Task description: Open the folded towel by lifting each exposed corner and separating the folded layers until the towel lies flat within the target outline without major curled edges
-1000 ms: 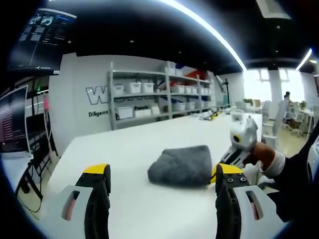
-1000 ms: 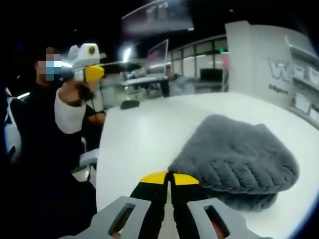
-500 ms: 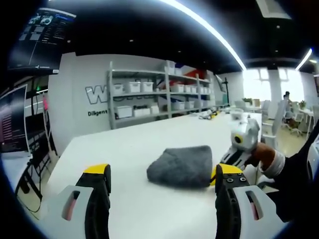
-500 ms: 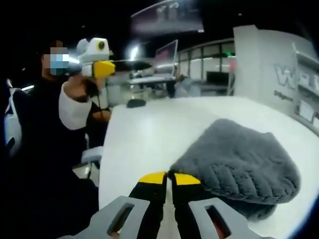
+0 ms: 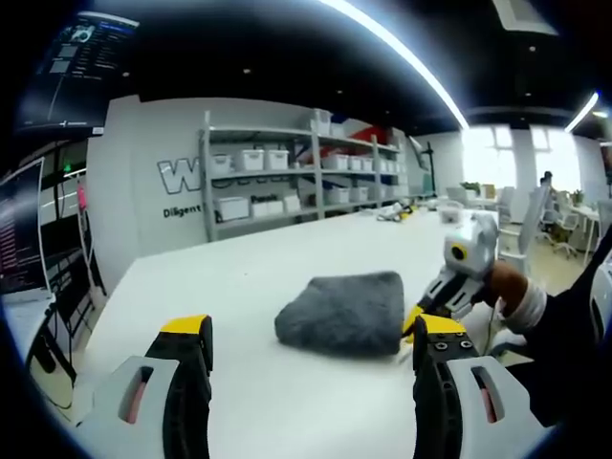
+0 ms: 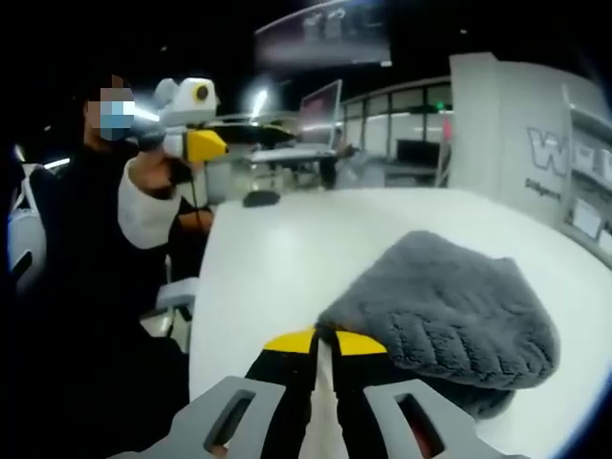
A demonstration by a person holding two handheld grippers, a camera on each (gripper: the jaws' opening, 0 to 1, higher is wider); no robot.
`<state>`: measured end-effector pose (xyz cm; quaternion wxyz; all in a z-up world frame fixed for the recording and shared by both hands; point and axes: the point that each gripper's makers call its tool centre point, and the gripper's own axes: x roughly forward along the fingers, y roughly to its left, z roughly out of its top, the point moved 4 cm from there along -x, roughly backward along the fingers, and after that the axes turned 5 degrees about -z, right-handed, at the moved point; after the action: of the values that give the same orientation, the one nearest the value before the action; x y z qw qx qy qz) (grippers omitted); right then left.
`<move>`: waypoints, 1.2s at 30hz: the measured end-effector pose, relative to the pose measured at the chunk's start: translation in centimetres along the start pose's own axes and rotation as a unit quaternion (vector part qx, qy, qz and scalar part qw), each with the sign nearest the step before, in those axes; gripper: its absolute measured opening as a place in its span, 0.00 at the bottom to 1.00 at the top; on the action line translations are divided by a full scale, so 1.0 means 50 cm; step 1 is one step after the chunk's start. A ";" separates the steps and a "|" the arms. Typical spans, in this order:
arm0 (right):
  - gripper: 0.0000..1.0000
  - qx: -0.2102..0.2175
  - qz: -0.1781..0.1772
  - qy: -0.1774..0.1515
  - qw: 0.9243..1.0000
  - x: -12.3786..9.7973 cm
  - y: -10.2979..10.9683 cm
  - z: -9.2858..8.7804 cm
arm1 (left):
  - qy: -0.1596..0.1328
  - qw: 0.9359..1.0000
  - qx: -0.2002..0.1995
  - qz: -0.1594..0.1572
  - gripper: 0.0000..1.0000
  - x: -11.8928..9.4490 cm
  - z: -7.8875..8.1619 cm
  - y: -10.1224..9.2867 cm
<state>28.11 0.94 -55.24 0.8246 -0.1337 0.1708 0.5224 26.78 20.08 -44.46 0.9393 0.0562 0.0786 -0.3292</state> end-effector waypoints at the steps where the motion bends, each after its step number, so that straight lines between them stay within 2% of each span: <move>1: 0.03 -0.004 -0.002 0.000 1.000 -0.002 -0.006 0.000 | 0.001 1.000 0.000 -0.001 0.85 0.001 -0.001 -0.001; 10: 0.06 -0.031 -0.019 -0.002 0.999 -0.020 -0.021 -0.001 | 0.005 1.000 -0.001 -0.010 0.85 0.012 -0.004 -0.010; 27: 0.15 -0.040 -0.067 -0.020 0.997 -0.054 -0.065 0.004 | 0.008 1.000 0.005 -0.014 0.87 0.014 -0.003 -0.019; 30: 0.18 -0.050 -0.078 -0.023 0.995 -0.059 -0.072 0.005 | 0.008 1.000 -0.009 -0.008 0.91 0.016 -0.004 -0.017; 33: 0.19 -0.057 -0.084 -0.026 0.995 -0.064 -0.078 0.004 | 0.010 1.000 -0.018 -0.011 0.91 0.018 -0.007 -0.018; 36: 0.25 -0.066 -0.095 -0.029 0.993 -0.068 -0.086 0.005 | 0.004 0.999 -0.026 -0.017 0.92 0.021 -0.006 -0.023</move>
<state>30.71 -3.53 -53.38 0.8647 -0.1884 0.0979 0.4552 26.82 18.59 -45.02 0.9342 0.0317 0.0921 -0.3431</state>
